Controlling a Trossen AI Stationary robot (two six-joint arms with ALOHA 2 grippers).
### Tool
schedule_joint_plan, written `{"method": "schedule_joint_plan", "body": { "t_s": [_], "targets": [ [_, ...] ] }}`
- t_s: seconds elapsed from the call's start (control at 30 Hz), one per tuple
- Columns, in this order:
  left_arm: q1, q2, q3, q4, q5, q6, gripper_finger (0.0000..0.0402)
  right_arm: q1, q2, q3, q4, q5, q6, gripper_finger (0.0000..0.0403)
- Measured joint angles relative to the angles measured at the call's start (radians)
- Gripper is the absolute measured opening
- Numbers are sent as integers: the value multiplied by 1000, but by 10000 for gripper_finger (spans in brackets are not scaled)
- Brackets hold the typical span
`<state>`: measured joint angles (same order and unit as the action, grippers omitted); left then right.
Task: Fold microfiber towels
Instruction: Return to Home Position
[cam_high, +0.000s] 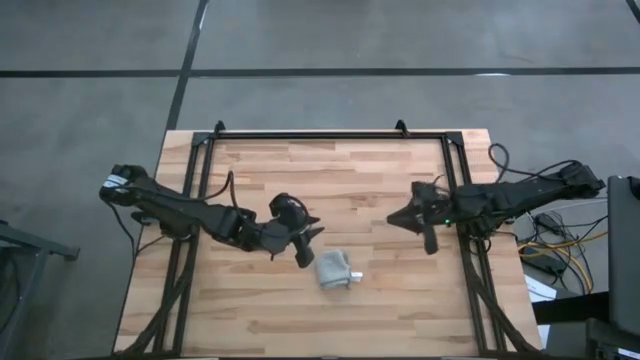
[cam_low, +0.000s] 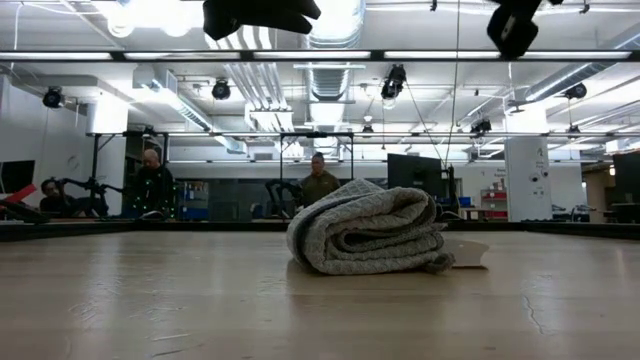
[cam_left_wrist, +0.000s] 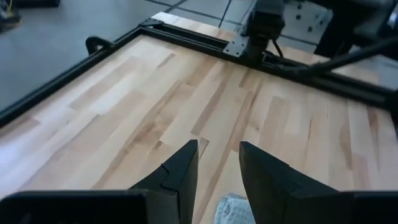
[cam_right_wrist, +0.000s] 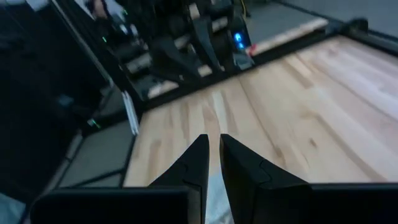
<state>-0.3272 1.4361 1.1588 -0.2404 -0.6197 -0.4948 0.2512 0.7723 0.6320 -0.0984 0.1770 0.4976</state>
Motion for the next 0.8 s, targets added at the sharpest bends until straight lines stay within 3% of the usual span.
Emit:
{"method": "schedule_joint_plan", "body": {
  "t_s": [0.17, 0.37, 0.7, 0.8],
  "targets": [
    [-9, -5, 0, -10, 9, 91, 122, 1, -89, 0, -1, -7, -16, 38],
    [-14, -60, -1, -10, 95, 205, 122, 28, -147, 0, 2, -84, -54, 38],
    [-16, -233, -2, -41, 117, 351, 122, 35, -155, 0, -1, -85, -50, 38],
    [-15, -295, -2, -65, 170, 396, 122, 35, -156, 0, 12, -96, -5, 38]
  ]
}}
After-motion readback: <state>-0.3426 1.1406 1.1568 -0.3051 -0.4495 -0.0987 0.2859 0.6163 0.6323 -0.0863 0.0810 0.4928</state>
